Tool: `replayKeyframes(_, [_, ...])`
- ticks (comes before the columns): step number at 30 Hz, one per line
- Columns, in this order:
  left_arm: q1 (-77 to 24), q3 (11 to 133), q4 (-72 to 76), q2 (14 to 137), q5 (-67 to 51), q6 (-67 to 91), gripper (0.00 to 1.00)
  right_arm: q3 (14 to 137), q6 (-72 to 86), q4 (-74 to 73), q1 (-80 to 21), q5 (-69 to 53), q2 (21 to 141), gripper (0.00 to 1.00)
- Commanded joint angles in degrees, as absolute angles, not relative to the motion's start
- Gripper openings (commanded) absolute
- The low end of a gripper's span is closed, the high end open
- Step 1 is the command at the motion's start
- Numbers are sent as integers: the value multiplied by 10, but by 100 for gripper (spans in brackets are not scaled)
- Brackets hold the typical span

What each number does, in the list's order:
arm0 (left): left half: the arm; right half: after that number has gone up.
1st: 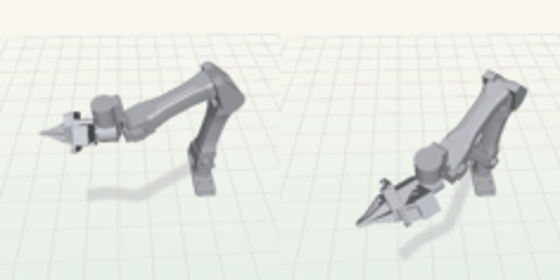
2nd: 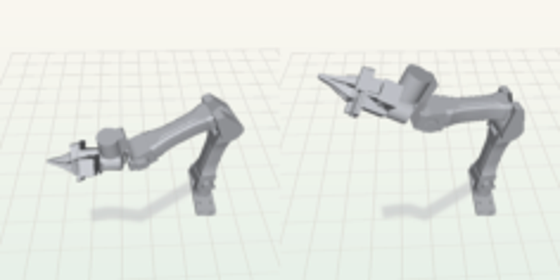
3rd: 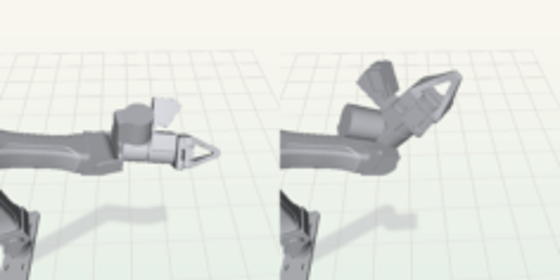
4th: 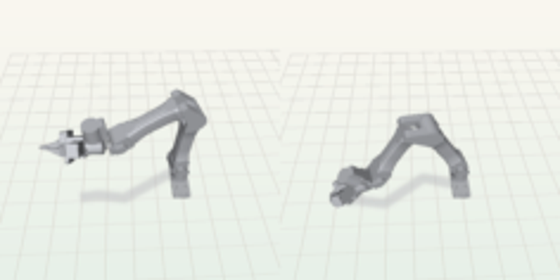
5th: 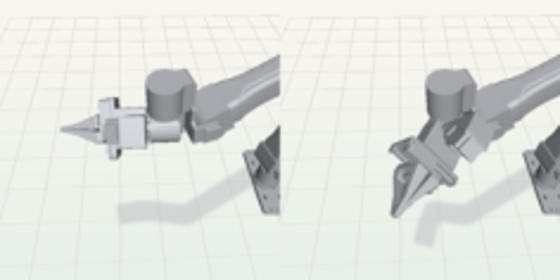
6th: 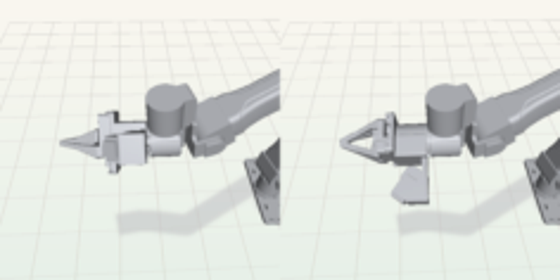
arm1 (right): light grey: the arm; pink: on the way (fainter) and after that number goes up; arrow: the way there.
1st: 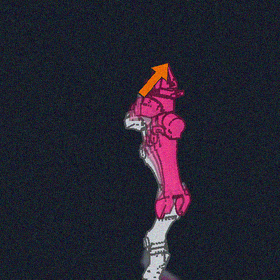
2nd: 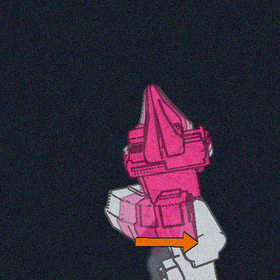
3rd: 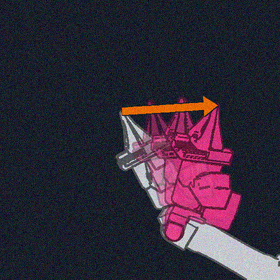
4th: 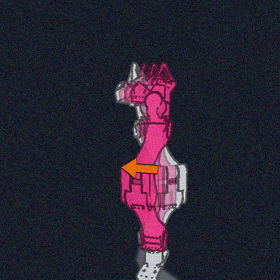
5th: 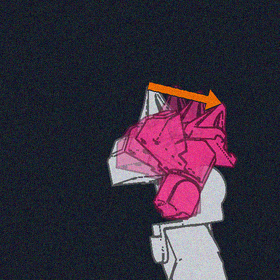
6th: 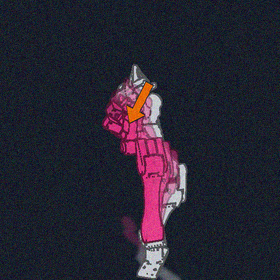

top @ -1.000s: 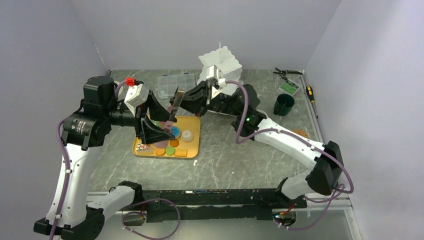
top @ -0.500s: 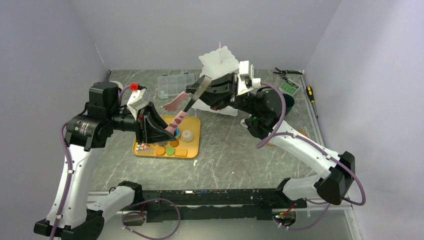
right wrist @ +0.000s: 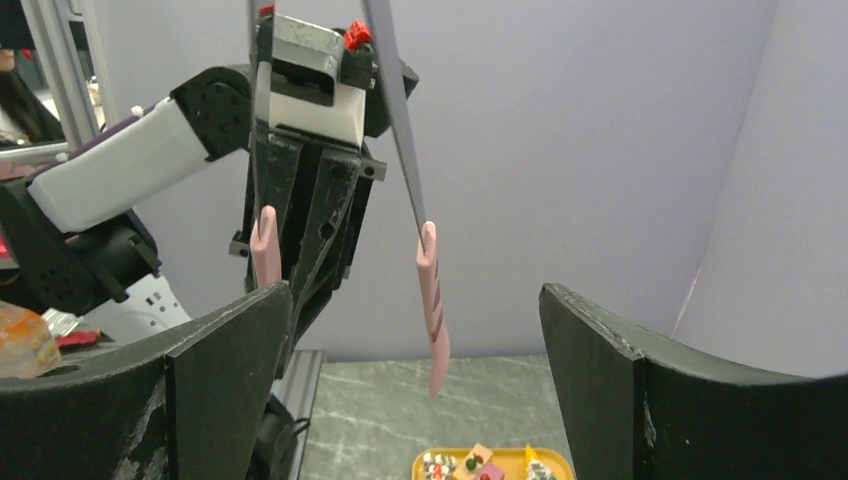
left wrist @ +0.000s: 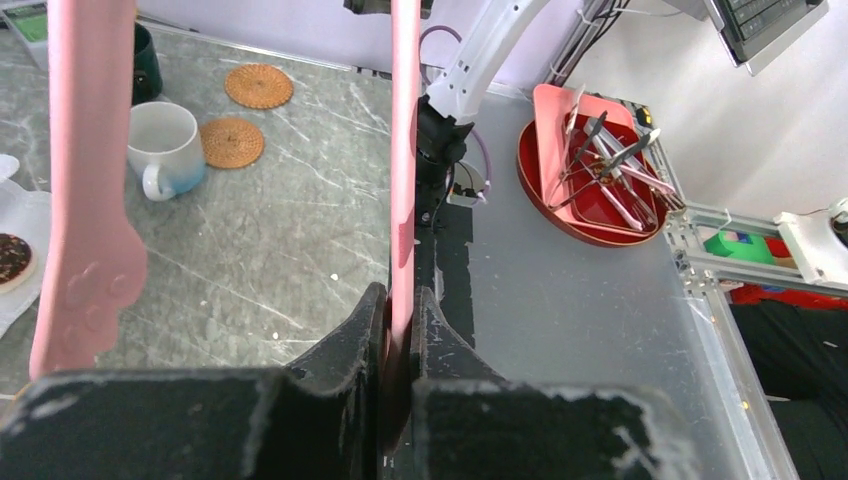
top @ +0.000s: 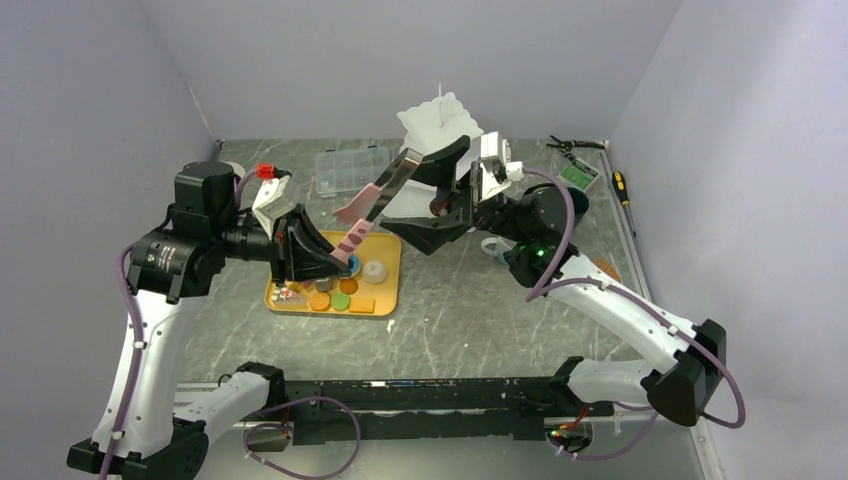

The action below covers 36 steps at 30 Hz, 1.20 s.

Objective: Serve the afternoon tea
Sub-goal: Adjust the clamp.

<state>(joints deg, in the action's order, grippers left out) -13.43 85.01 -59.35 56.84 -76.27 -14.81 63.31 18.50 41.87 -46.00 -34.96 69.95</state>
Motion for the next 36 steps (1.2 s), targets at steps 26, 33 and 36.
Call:
replayKeyframes(26, [-135, 855, -581, 569, -709, -266, 3, 721, 181, 329, -445, -478, 740, 100])
replayKeyframes(33, [-135, 863, -588, 575, -716, -263, 3, 702, 175, 402, -461, -497, 743, 100])
replayKeyframes(36, [-136, 866, -590, 574, -712, -263, 3, 714, 183, 406, -463, -508, 751, 100])
